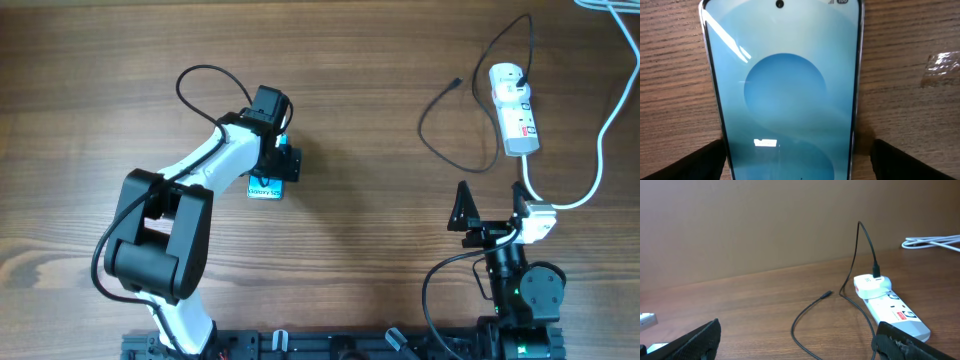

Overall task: Plug charger to phone and switch on socket
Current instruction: 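Move the left gripper over the teal phone and lower onto it, then close the left gripper on the phone's short edge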

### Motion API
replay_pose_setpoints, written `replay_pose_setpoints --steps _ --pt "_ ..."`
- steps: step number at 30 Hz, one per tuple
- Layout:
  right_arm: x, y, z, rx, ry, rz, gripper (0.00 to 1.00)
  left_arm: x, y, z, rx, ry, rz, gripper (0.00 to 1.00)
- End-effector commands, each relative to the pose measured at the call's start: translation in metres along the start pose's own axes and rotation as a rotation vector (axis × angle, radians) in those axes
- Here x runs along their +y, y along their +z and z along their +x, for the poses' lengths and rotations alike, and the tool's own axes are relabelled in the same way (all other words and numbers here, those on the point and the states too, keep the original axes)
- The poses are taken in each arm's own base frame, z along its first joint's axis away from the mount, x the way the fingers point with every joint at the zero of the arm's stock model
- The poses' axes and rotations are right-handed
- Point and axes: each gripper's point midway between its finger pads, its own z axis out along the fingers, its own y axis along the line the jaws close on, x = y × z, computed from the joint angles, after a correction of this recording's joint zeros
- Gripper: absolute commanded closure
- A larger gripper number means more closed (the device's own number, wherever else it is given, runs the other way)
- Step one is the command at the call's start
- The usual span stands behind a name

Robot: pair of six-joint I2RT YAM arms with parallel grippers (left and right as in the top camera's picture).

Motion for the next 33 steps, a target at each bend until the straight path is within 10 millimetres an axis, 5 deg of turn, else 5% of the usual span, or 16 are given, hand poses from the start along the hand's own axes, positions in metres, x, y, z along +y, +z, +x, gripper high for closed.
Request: replay_pose_setpoints --steps 1,9,20,24,33 --pt "0.001 -0.001 -0.003 -0.012 -0.017 -0.008 0.00 -0.007 0.024 0.033 0.119 0.001 0.060 0.15" --pt "0.001 -0.001 -0.003 -0.013 -0.017 -0.008 0.00 -0.007 0.024 0.035 0.125 0.001 0.059 0.30" --pt "0.001 -0.001 -0.003 -0.012 -0.017 -0.007 0.00 -0.003 0.034 0.054 0.154 0.004 0.043 0.12" --pt "0.001 -0.001 -0.003 -0.012 -0.017 -0.007 0.00 -0.001 0.036 0.060 0.169 0.004 0.040 0.30" --pt "0.001 -0.001 -0.003 -0.013 -0.017 -0.008 0.00 -0.003 0.019 0.048 0.161 0.004 0.041 0.39"
